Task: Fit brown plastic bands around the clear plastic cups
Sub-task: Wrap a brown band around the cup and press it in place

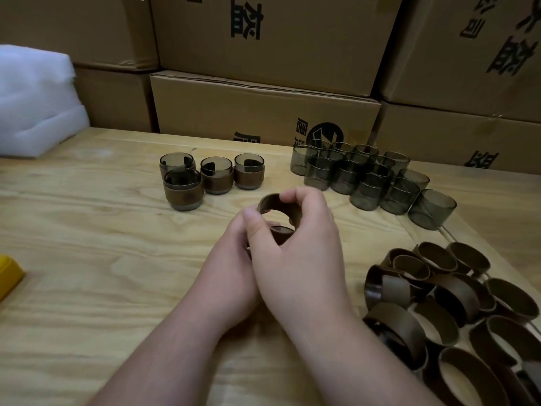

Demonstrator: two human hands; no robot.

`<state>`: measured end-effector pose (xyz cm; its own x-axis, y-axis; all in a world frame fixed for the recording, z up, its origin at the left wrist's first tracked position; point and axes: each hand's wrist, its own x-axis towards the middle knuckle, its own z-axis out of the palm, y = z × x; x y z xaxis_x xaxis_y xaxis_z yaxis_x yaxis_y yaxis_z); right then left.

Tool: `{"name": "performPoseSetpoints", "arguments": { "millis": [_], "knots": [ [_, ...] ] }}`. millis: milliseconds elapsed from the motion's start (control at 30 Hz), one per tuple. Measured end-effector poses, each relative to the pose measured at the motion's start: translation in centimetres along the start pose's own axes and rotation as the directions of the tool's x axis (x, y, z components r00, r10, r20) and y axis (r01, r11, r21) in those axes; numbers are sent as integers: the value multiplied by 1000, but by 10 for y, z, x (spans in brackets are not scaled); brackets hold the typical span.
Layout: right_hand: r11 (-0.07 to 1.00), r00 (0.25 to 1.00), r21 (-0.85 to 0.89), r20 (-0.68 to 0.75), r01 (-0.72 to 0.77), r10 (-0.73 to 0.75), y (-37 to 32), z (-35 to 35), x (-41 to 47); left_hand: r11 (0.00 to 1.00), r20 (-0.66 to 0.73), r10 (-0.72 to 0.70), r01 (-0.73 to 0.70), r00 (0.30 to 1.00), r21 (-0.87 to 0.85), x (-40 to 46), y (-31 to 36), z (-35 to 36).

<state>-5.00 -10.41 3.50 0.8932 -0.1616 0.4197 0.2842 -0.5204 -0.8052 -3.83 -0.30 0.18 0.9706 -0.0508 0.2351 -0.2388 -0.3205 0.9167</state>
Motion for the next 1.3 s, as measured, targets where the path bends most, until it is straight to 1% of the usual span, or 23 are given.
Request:
{"name": "performPoseSetpoints", "arguments": {
  "millis": [67,100,200,333,467,567,667,767,900,1000,1133,1200,1300],
  "knots": [
    [998,997,58,-78,-10,15,7,8,-7,998,-35,-24,21,999,-67,-1,-4,2],
    [994,995,103,-91,-28,37,11,11,-9,994,-40,-43,38,998,-99,-1,-6,2],
    [962,992,251,-32,-109,120,21,16,-11,987,-23,-72,68,997,-146,0,-10,3],
    [907,989,395,31,-144,143,29,14,-8,977,-7,-63,60,998,-206,-1,-10,5],
    [868,990,477,30,-137,139,32,15,-6,945,-86,-62,31,994,-325,-1,-8,6],
    [822,990,557,0,-116,140,33,16,-7,942,-134,-57,9,989,-335,-2,-7,4],
    [844,992,533,-64,-60,111,33,15,-6,937,-144,-45,-8,989,-349,-2,-6,2],
    [859,991,510,-91,-42,103,32,16,-4,917,-116,-58,7,991,-399,-1,-6,2],
    [892,990,452,-123,-11,74,32,16,-2,849,-116,-111,34,987,-527,1,-6,1],
    [916,995,401,-99,19,23,35,17,-1,824,-122,-140,47,983,-564,2,-5,1],
    [933,996,353,-77,67,-42,37,18,-1,852,-167,-135,29,977,-522,2,-6,1],
    [924,998,378,-62,49,-28,38,19,0,862,-187,-128,16,974,-507,2,-5,1],
    [909,1000,417,-26,-3,15,38,20,-1,832,-211,-140,0,967,-555,2,-4,2]
  ]
}}
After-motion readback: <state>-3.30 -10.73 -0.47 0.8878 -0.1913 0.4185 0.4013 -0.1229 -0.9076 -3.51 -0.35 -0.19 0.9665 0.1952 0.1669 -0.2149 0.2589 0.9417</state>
